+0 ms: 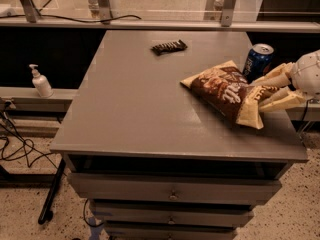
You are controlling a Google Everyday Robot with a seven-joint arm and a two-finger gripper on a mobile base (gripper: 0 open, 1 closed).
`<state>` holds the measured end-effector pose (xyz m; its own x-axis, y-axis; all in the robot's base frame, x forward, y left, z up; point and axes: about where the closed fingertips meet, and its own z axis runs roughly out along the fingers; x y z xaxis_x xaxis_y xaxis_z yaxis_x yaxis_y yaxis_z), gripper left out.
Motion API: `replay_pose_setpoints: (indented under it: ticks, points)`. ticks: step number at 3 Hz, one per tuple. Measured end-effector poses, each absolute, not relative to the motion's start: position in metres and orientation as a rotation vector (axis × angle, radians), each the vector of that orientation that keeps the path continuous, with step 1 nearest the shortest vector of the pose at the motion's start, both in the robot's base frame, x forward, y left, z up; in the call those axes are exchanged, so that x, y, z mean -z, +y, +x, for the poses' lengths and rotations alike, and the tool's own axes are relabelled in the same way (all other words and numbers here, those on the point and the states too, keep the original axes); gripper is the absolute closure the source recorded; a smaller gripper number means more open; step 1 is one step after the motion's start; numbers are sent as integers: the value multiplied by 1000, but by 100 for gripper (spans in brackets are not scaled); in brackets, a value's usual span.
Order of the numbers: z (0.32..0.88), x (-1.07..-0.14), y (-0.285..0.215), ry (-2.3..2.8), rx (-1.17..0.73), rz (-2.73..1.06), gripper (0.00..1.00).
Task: Move brown chip bag near pepsi can
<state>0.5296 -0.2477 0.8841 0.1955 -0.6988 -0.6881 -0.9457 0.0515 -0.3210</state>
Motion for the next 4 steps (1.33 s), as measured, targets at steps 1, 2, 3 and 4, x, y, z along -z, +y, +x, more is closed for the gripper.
replay_pose_setpoints:
  ticks: [1,2,3,4]
  points:
    - [531,-883,-246,1561,-409,-1707,0]
    - [528,-883,-247,1535,-407,-1742,0]
    - [523,-897,-282,1543,-324,-1753,0]
    - [517,-927,-326,1574,-186,-1720,0]
